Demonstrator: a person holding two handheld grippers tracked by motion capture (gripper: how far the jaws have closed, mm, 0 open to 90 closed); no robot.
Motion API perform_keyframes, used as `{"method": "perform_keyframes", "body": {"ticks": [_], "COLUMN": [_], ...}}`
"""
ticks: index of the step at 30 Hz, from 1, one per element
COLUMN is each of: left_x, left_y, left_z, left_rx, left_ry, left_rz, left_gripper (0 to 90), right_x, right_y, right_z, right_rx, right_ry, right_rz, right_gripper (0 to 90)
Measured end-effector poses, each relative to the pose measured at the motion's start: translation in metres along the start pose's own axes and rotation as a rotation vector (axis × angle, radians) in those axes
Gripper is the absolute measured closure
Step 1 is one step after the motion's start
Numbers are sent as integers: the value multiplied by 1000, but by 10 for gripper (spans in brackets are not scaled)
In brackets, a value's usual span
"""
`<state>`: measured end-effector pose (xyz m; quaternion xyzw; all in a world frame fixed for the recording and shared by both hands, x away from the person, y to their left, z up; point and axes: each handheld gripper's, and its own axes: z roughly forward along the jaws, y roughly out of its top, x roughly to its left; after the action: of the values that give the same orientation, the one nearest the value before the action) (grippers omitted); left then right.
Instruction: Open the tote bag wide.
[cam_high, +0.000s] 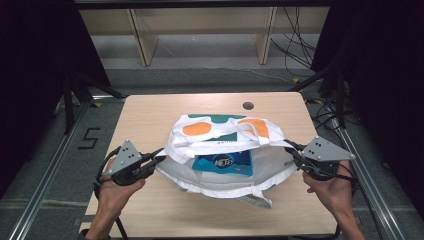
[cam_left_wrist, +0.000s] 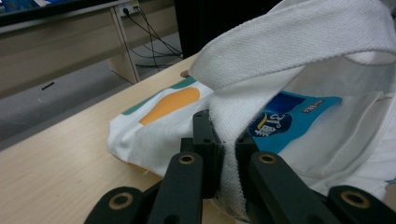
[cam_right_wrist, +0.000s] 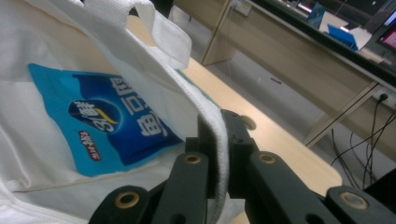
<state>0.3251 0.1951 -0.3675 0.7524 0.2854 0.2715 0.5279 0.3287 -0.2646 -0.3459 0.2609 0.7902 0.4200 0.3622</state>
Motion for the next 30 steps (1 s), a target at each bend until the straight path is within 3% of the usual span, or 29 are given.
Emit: {"method": "perform_keyframes", "body": {"ticks": [1,4,7,13,16,18,20,21,22,24,26,28,30], "left_x": [-1,-2,-3,-4,-5,-4,-2,-2,-5,-1,5,15,22], "left_y": [3,15,27,58,77,87,98,101,102,104,100,95,88], "left_z": [-2,-7,-13,-24,-30,-36,-41,-42,-42,-41,-35,-27,-20], "left_rx": [6,-39,-65,-113,-167,-174,-188,-191,-198,-196,-181,-203,-199], "left_ry": [5,12,9,6,-11,-11,12,9,-8,-6,-8,-9,-14], "left_rz": [-15,-22,9,65,60,91,150,157,107,98,46,12,-20], "left_gripper": [857,860,861,863,865,865,865,865,865,865,864,862,860], "right_x": [-1,-6,-10,-19,-24,-28,-31,-32,-34,-39,-42,-47,-48], "right_y": [3,12,21,42,53,60,67,69,72,78,82,83,83], "right_z": [-2,-7,-14,-30,-38,-42,-45,-44,-44,-42,-36,-28,-20], "right_rx": [-2,-23,-27,-45,-59,-75,-72,-72,-73,-72,-68,-63,-54], "right_ry": [0,-4,-10,-42,-53,-56,-63,-63,-72,-73,-67,-73,-58], "right_rz": [-2,-21,-14,-72,-85,-87,-94,-97,-106,-117,-101,-107,-81], "right_gripper": [882,883,883,884,884,884,884,884,885,884,884,884,884]}}
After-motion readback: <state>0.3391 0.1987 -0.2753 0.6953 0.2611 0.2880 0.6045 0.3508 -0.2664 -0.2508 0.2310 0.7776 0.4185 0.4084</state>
